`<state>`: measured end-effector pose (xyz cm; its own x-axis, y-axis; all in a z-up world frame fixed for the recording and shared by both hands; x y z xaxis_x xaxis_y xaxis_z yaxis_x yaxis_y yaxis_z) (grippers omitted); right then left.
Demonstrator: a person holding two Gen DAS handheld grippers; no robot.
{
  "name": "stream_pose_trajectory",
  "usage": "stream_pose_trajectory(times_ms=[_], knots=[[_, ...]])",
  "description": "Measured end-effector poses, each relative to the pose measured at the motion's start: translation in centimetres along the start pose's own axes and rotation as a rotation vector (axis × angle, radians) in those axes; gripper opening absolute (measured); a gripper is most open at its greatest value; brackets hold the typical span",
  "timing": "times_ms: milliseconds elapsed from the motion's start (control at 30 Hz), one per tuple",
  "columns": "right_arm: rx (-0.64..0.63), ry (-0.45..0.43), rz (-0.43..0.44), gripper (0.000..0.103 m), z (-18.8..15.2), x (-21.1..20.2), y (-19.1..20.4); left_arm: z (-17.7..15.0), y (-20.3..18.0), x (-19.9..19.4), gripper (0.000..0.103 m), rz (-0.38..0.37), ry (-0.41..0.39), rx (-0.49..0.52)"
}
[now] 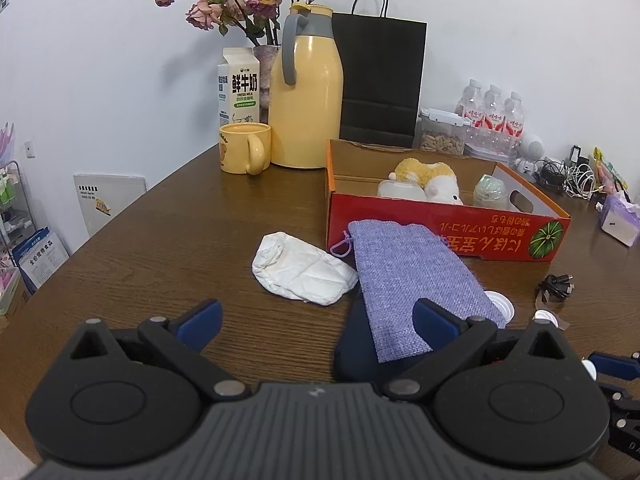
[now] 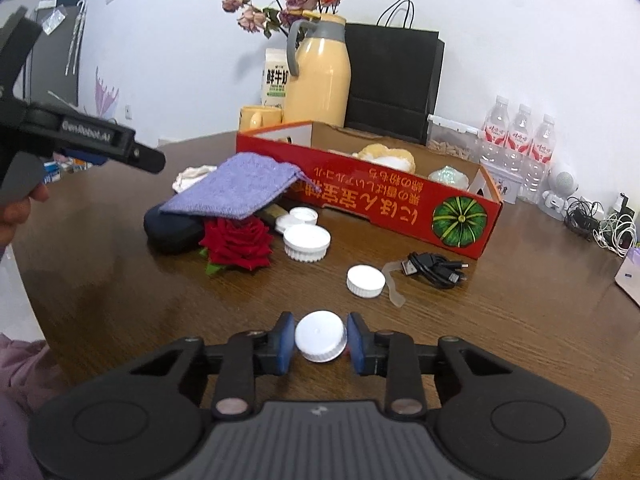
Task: Organize objects
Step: 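Grasp a white round cap with the right tool while the left grasps the purple drawstring pouch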
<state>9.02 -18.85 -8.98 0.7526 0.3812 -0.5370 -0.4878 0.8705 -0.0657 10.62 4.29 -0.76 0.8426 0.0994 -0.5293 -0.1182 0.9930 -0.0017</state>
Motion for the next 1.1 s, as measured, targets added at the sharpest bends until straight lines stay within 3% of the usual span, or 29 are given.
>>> stream_pose_trajectory(times_ms=[467, 933, 1000, 1100], knots=[[0.075, -0.080, 0.019, 0.027, 2.7, 0.6, -2.3, 1.9, -4.3, 3.8, 0.103, -0.090, 0.068, 0.006], [0.129, -0.068, 0.016, 0.027, 2.3, 2.2, -4.2, 1.0, -6.3, 7.9, 0.103, -0.037, 0.141, -0.019], [0.136, -0.068, 0.020, 0.027, 2.2, 2.3, -4.4, 0.8, -6.4, 7.5, 0.099, -0.032, 0.116, -0.008], [0.143, -0.067, 0.026, 0.027, 2.1, 2.4, -4.5, 0.4, -6.9, 7.1, 0.086, -0.022, 0.094, 0.030]])
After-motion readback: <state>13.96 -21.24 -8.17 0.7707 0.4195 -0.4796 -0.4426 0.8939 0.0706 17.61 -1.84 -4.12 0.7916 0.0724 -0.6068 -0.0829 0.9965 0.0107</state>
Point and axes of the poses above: each gripper's, at about its wrist camera, not at the fingertips, and x roughly the way its jaws point, y to its left, z to its top, the point moved 4 cm from there along x, roughly the way its jaws point, and after that the axes turned 3 degrees about x, right-handed, at the moved point
